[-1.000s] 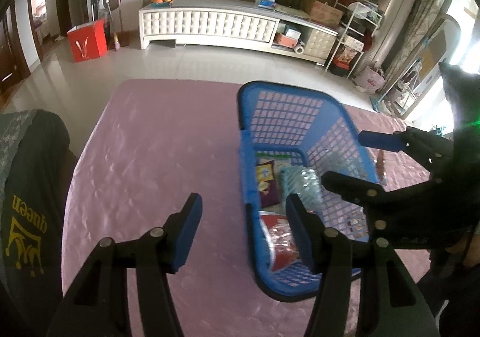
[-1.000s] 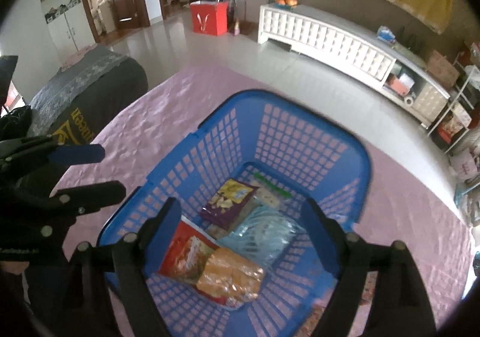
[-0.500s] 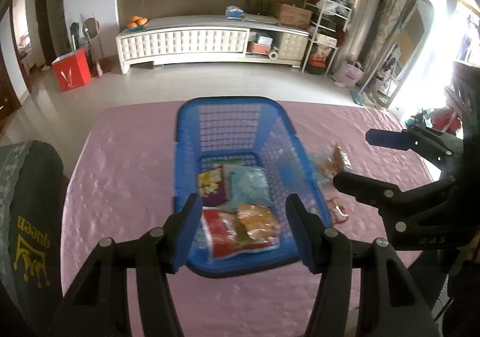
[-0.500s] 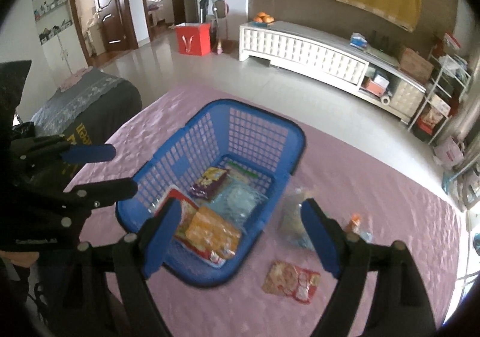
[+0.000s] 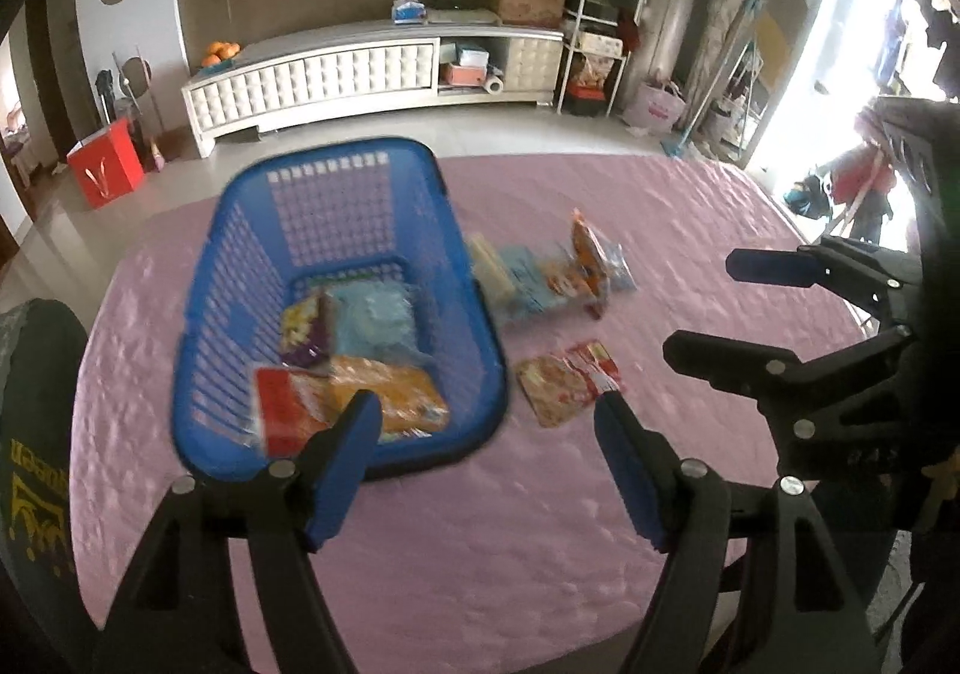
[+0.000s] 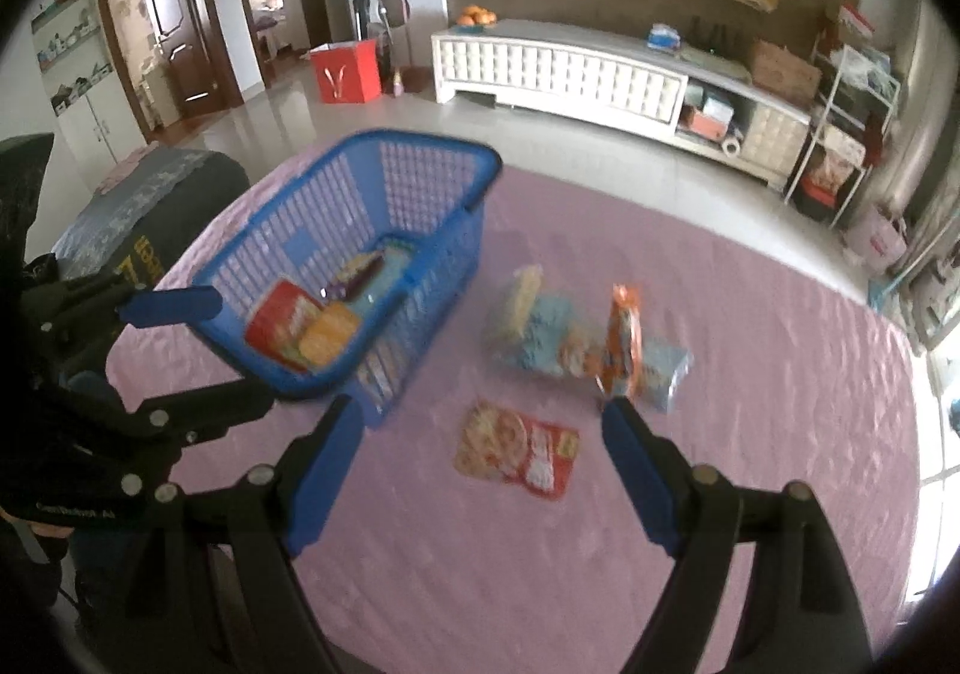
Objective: Organize snacks
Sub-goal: 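Move both open grippers back toward the remaining snacks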
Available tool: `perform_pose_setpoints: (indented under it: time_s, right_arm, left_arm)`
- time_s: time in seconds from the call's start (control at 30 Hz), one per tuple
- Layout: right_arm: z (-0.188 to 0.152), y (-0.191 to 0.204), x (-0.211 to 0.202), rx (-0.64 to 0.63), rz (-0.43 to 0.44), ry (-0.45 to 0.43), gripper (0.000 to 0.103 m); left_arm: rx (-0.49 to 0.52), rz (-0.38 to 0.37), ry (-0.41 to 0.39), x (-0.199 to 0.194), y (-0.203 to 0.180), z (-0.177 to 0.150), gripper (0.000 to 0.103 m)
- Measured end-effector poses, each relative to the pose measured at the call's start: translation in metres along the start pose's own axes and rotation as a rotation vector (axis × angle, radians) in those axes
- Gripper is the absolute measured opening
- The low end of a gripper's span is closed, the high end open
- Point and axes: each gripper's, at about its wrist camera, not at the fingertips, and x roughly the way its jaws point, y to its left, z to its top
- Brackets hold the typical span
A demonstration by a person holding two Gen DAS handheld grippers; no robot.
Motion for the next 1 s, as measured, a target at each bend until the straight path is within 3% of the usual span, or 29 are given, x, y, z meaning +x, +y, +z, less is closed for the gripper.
perform_pose_setpoints:
  time_s: [0.23, 0.5, 0.63, 0.83, 1.0]
  right_arm:
    - [-0.037, -0.013, 0.024, -0.056, 0.062, 0.041, 0.085]
    - [-0.065, -0.018, 0.071, -0.188, 0.117, 0.057, 0.085]
    - [-0.064, -0.021, 0.098, -0.253, 0.12, 0.091, 0.085]
    - [-0.055, -0.02, 0.132, -0.393, 0.139, 0.123, 0.085]
    - [-0.046, -0.018, 0.148, -0.469, 0.166, 0.151, 0.085]
  left_arm:
    - [-0.021, 0.017, 0.009, 0.016, -0.027, -0.036, 0.072]
    - [-0.117, 0.093, 0.026, 0.037, -0.025, -0.066, 0.072]
    - [-0.182, 0.105, 0.025, 0.046, -0.018, -0.078, 0.072]
    - [-0.17, 0.155, 0.039, 0.064, -0.022, -0.082, 0.072]
    - [-0.188, 0.138, 0.086, 0.083, -0.021, -0.085, 0.072]
